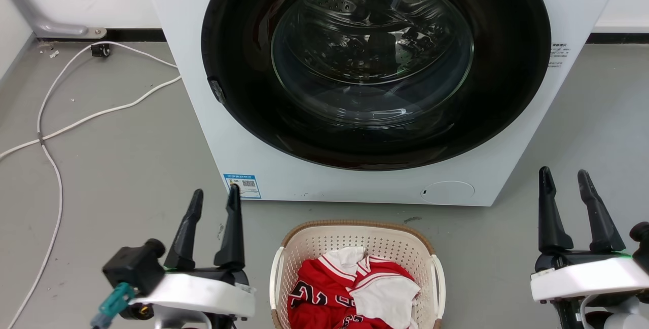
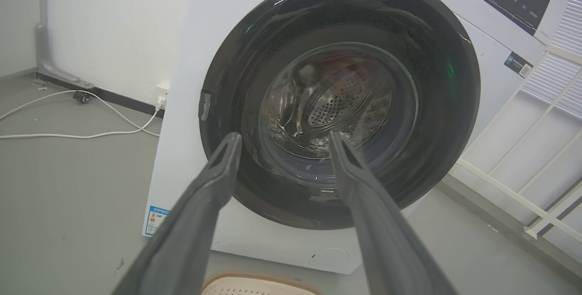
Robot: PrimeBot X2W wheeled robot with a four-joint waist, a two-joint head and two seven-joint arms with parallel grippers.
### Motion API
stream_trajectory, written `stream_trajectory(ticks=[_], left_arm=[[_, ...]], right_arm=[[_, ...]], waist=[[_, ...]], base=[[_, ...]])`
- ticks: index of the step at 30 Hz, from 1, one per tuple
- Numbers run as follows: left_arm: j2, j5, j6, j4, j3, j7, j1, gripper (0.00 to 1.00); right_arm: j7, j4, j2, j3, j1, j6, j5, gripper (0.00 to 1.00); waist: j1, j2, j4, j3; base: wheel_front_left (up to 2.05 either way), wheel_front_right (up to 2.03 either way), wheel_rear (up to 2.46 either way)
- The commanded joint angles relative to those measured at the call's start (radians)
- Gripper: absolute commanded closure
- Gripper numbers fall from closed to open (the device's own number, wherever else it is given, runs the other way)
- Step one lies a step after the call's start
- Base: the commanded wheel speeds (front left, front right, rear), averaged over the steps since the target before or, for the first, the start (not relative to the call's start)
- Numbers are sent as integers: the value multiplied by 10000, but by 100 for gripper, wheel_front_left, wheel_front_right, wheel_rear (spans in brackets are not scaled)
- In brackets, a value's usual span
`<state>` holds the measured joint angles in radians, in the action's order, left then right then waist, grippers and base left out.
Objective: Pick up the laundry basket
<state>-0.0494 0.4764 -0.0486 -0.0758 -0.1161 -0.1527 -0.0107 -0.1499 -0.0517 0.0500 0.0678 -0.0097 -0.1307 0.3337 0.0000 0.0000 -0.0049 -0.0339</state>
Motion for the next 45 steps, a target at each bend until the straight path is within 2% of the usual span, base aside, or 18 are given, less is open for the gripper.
stream_trajectory(ticks=[1,10,18,27,31,34,45], left_arm=[[-90,-461,81,-169,-158,-92,29,0],[-555,-1607,770,-44,-1155,-310,16,0],[-789,-2103,1268,202,-1662,-477,11,0],[-888,-2699,1522,515,-1956,-649,-48,0],[-832,-2895,1518,684,-1993,-735,-109,0],[-719,-2948,1449,807,-1880,-793,-172,0],[-207,-3564,851,1066,-1178,-1014,-411,0]], right_arm=[[-114,-42,17,-18,23,-1,-274,0],[-326,270,15,-116,213,-1,-1105,0],[-491,427,12,-162,280,0,-1775,0],[-676,627,10,-182,348,0,-2548,0],[-753,763,9,-212,377,1,-2619,0],[-821,966,10,-184,395,1,-2166,0],[-1044,1635,4,-216,404,1,-2433,0]], waist=[[0,0,-5,-3],[0,0,-33,-5],[0,0,-46,-19],[0,0,-62,-76],[0,0,-72,-93],[0,0,-74,-117],[0,0,-55,-150]], base=[[0,0,0],[0,0,0],[0,0,0],[0,0,0],[0,0,0],[0,0,0],[0,0,0]])
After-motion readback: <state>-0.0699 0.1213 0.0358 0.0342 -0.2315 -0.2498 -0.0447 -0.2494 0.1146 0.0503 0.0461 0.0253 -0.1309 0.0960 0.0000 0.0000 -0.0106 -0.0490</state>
